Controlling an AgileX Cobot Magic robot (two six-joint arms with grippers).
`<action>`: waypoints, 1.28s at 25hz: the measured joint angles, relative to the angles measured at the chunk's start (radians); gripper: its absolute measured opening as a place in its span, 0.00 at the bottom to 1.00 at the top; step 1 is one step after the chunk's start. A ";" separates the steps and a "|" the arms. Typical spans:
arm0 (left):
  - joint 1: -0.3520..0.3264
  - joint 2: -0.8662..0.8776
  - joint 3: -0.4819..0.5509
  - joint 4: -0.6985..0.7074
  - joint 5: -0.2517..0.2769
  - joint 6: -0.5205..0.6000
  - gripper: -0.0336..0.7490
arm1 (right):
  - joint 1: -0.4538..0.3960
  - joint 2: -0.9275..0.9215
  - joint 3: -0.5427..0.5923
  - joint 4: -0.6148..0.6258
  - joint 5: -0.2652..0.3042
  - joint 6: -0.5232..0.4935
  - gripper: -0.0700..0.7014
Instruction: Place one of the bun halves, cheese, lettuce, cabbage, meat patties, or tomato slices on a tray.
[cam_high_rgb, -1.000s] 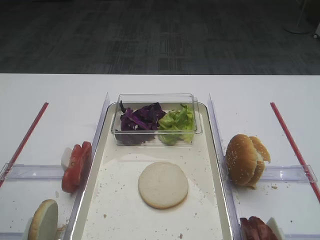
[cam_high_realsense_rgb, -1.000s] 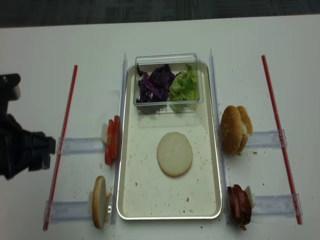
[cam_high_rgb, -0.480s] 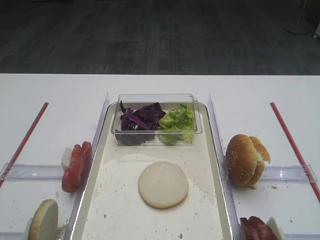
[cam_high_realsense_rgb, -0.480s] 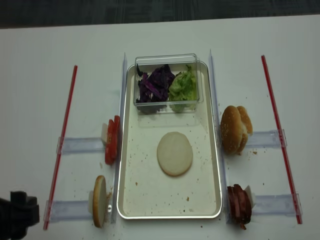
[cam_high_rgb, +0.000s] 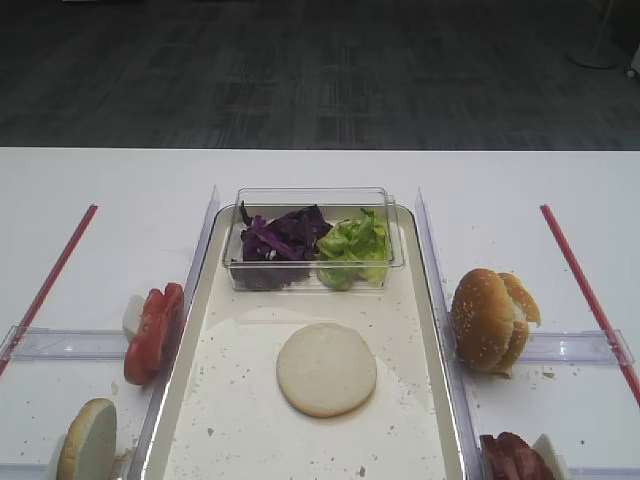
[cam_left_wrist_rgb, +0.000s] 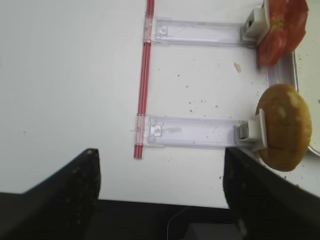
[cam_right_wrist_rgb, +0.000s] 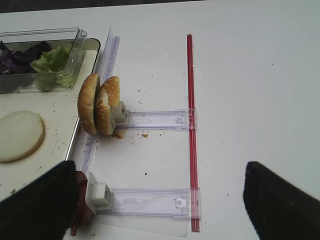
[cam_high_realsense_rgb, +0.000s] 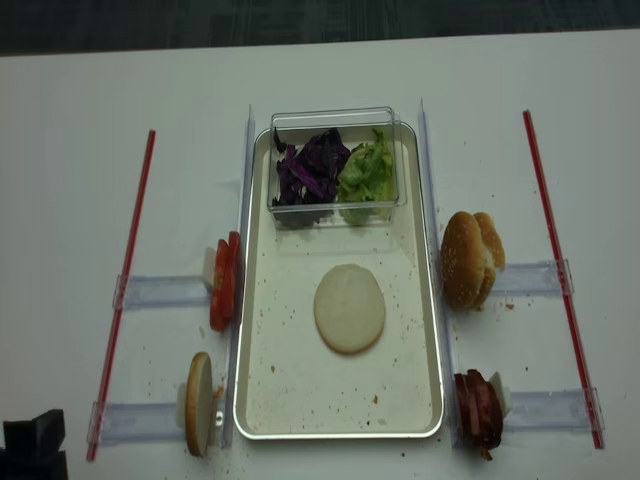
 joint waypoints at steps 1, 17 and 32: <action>0.000 -0.016 0.000 0.000 0.002 0.002 0.65 | 0.000 0.000 0.000 0.000 0.000 0.000 0.97; 0.001 -0.314 0.002 -0.023 0.015 0.081 0.79 | 0.000 0.000 0.000 0.000 0.000 0.000 0.97; 0.001 -0.318 0.002 -0.023 0.016 0.081 0.83 | 0.000 0.000 0.000 0.000 0.002 0.000 0.97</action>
